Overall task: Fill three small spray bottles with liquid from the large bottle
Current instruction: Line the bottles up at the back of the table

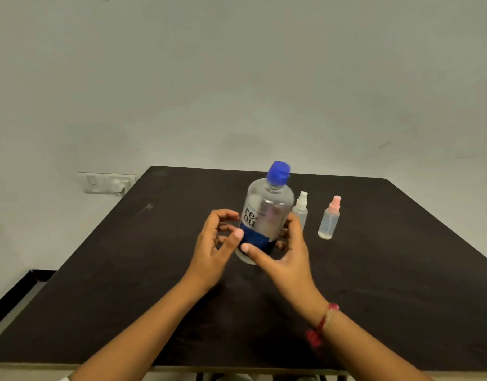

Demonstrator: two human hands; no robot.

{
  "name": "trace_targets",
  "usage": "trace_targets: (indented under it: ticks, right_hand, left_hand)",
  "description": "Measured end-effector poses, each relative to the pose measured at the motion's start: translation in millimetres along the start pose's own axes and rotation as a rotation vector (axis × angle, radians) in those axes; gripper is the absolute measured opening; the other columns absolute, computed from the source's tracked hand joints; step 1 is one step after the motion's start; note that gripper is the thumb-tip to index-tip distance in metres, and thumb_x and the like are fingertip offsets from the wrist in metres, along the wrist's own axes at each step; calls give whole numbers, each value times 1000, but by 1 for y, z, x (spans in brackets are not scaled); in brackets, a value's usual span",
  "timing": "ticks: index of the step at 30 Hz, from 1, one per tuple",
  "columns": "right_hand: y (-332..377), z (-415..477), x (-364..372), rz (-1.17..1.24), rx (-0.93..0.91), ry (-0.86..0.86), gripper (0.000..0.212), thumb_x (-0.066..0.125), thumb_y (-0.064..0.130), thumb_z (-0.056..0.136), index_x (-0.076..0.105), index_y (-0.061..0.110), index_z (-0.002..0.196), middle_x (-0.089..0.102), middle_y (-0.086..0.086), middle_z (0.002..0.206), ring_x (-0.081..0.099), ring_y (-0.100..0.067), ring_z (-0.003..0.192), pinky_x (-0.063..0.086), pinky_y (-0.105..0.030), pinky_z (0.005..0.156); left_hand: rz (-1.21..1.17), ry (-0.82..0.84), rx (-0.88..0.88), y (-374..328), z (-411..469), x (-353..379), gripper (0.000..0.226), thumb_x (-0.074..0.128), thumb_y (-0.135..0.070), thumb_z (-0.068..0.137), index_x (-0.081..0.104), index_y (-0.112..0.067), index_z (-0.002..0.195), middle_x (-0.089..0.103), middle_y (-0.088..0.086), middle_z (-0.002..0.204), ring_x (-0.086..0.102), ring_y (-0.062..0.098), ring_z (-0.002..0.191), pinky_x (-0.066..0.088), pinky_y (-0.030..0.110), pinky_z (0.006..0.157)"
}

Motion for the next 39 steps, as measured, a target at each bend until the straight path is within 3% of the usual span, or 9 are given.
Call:
trace_targets:
  ticks: [7, 10, 13, 15, 20, 25, 28, 32, 39]
  right_hand:
    - [-24, 8, 59, 67, 80, 46, 68, 78, 36, 67, 40, 31, 123, 58, 7, 122, 59, -5, 110, 52, -25, 89]
    - [-45, 19, 73, 45, 127, 18, 61, 77, 19, 73, 39, 29, 120, 58, 13, 116, 59, 0, 106, 50, -18, 85]
    - [-68, 34, 86, 23, 189, -5, 58, 75, 14, 75, 38, 29, 118, 58, 8, 117, 59, -7, 107, 50, -18, 83]
    - [-81, 45, 95, 0, 236, -16, 58, 74, 14, 76, 40, 27, 121, 50, 4, 123, 56, -9, 107, 47, -17, 86]
    - [-100, 79, 107, -54, 287, -68, 65, 74, 15, 78, 40, 19, 134, 32, 6, 120, 44, -8, 108, 38, -15, 88]
    - [-122, 111, 108, -87, 303, -187, 60, 71, 12, 79, 42, 18, 131, 44, 0, 128, 46, -13, 116, 40, -32, 103]
    - [-135, 132, 108, -91, 309, -272, 53, 69, 8, 79, 45, 17, 125, 52, -1, 126, 51, -18, 118, 42, -41, 104]
    - [-151, 159, 109, -82, 331, -336, 51, 64, 7, 82, 44, 16, 129, 54, -3, 128, 51, -20, 119, 42, -42, 103]
    - [-178, 206, 116, -83, 331, -387, 55, 62, 8, 86, 40, 16, 135, 50, -4, 135, 48, -22, 124, 41, -42, 106]
  left_hand:
    - [77, 19, -114, 20, 0, -31, 59, 67, -55, 67, 49, -27, 115, 63, -10, 112, 63, 8, 103, 52, 30, 87]
    - [129, -9, -180, 39, 8, -44, 60, 70, -57, 62, 51, -32, 114, 65, -12, 111, 61, 0, 103, 49, 22, 90]
    - [136, -1, -245, 62, 21, -50, 55, 79, -38, 73, 51, -28, 119, 65, -11, 112, 61, 1, 105, 48, 17, 90]
    - [127, -10, -273, 74, 31, -54, 50, 75, -25, 80, 47, -27, 121, 63, -14, 109, 61, 2, 104, 49, 11, 84]
    - [175, -34, -292, 97, 63, -61, 55, 71, -29, 83, 46, -21, 130, 59, -8, 116, 57, -3, 100, 46, 7, 81]
    - [262, -49, -289, 118, 99, -58, 57, 68, -29, 86, 44, -21, 138, 44, 4, 130, 51, 8, 106, 41, 17, 90]
    - [285, -42, -297, 129, 121, -53, 57, 66, -27, 88, 41, -21, 140, 42, 5, 130, 48, 8, 104, 39, 11, 82]
    - [256, -28, -314, 148, 150, -47, 58, 64, -24, 89, 39, -21, 141, 41, 8, 135, 47, 9, 107, 38, 17, 86]
    - [209, -2, -301, 184, 198, -44, 51, 61, -17, 91, 41, -19, 138, 49, 6, 135, 49, 7, 109, 38, 11, 83]
Point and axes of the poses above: each hand's wrist, its own z-axis towards the middle knuckle, its own x-axis out of the palm, y = z × x, the point moved 10 cm from there along z, towards the middle knuckle
